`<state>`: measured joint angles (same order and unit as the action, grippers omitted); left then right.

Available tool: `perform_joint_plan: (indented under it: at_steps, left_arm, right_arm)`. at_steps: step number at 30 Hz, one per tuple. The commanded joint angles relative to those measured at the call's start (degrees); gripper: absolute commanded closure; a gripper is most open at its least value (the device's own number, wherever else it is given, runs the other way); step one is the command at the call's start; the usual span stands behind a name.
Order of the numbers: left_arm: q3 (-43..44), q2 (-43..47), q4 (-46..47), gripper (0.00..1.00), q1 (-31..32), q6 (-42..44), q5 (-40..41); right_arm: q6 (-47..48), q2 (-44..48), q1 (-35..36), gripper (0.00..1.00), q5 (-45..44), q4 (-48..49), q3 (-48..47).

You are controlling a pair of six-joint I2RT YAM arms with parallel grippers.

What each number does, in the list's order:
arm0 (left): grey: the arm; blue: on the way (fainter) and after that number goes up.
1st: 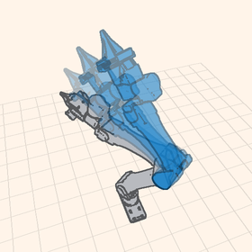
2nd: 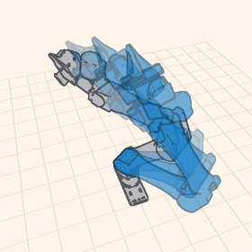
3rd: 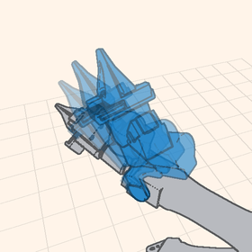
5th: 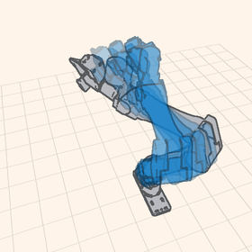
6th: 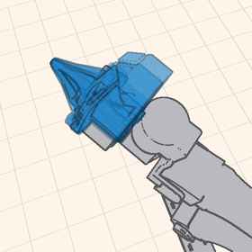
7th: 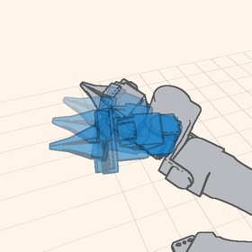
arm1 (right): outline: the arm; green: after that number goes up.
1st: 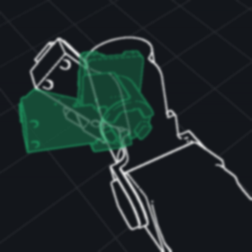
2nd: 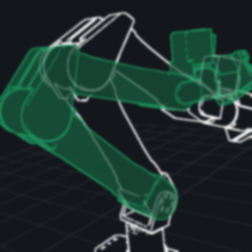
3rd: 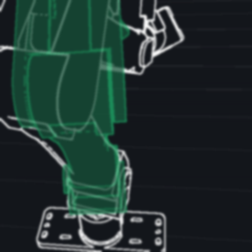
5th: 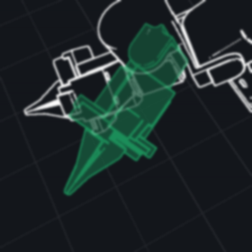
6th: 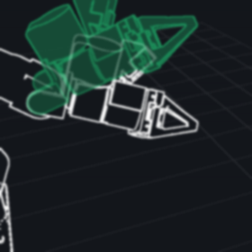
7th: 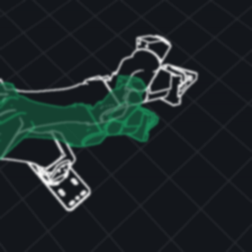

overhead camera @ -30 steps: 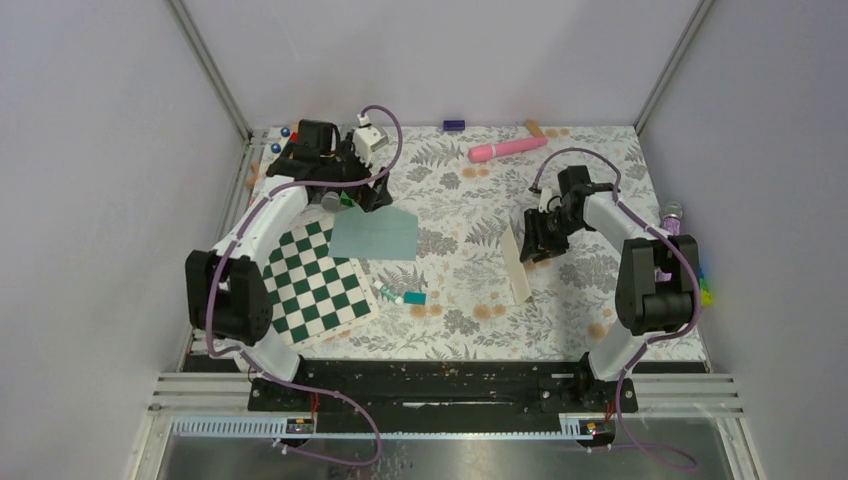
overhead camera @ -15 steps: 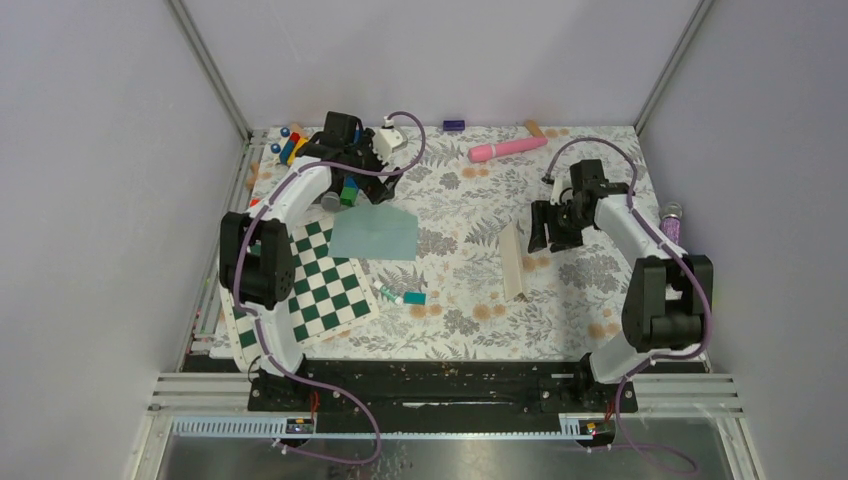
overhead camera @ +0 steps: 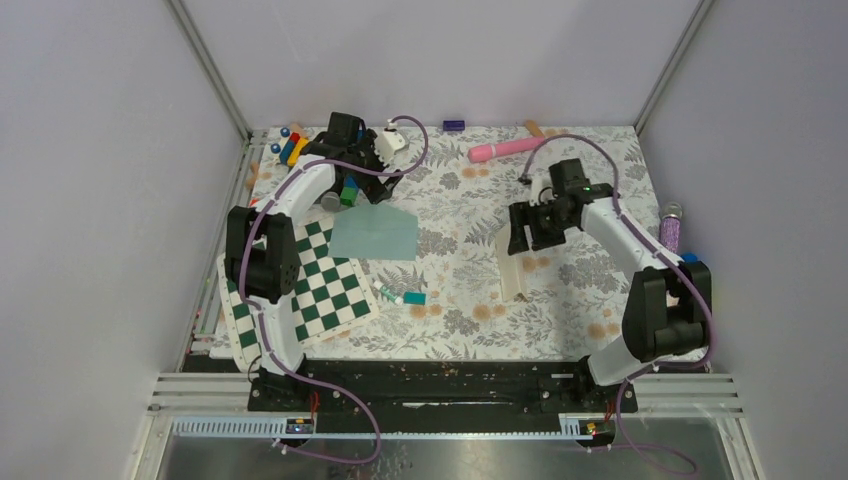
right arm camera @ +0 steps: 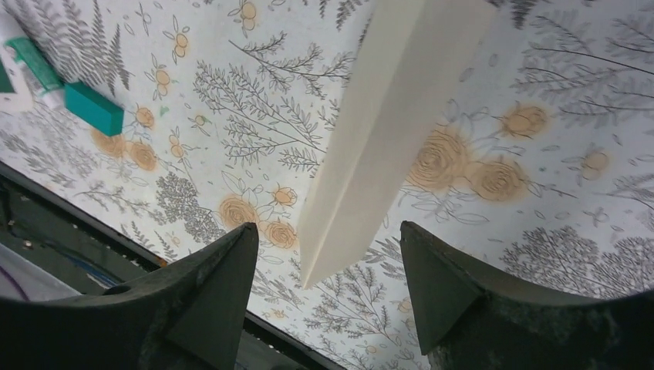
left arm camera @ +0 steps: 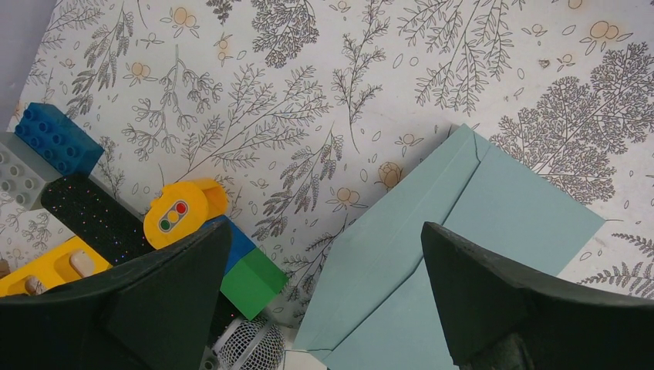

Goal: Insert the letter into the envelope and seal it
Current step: Adjust the letter at the center of the board.

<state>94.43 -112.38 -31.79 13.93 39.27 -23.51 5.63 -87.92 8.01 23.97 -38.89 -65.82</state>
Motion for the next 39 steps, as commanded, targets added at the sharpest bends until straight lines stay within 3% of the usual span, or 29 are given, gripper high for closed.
perform_joint_plan:
  at_steps: [1,6,12,21,23,27,31,39]
  left_arm:
    - [2.2,0.6,1.0,0.01,-0.1,0.7,1.0]
    - [1.3,1.6,1.4,0.01,-0.2,0.0,0.2]
    - [0.7,2.0,1.6,0.01,-0.2,-0.2,0.3]
    - [0.7,2.3,1.6,0.01,-0.4,-0.7,-0.5]
    - [0.7,2.3,1.6,0.01,-0.4,-0.7,-0.5]
    - [0.7,2.5,1.6,0.01,-0.5,-0.8,-0.6]
    - [0.4,3.2,1.6,0.01,-0.6,-1.0,-1.5]
    - [-0.1,3.8,1.6,0.01,-0.8,-1.2,-3.2]
  right_arm:
    - [-0.1,-3.6,6.5,0.25,-10.0,-0.9,-2.9]
    - [-0.2,-6.4,8.2,0.3,-19.9,-1.2,-3.1]
    - [0.2,-8.8,10.2,0.37,-20.1,-2.0,-3.7]
    - [0.8,-12.3,12.7,0.41,-20.0,-3.7,-5.6]
    - [0.9,-12.4,12.8,0.49,-19.3,-3.9,-5.6]
    - [1.4,-12.0,12.8,0.79,-18.2,-4.7,-5.9]
    - [2.8,-10.9,12.8,1.0,-13.6,-6.5,-7.1]
    - [6.0,-7.9,9.6,1.0,9.9,-7.6,-6.4]
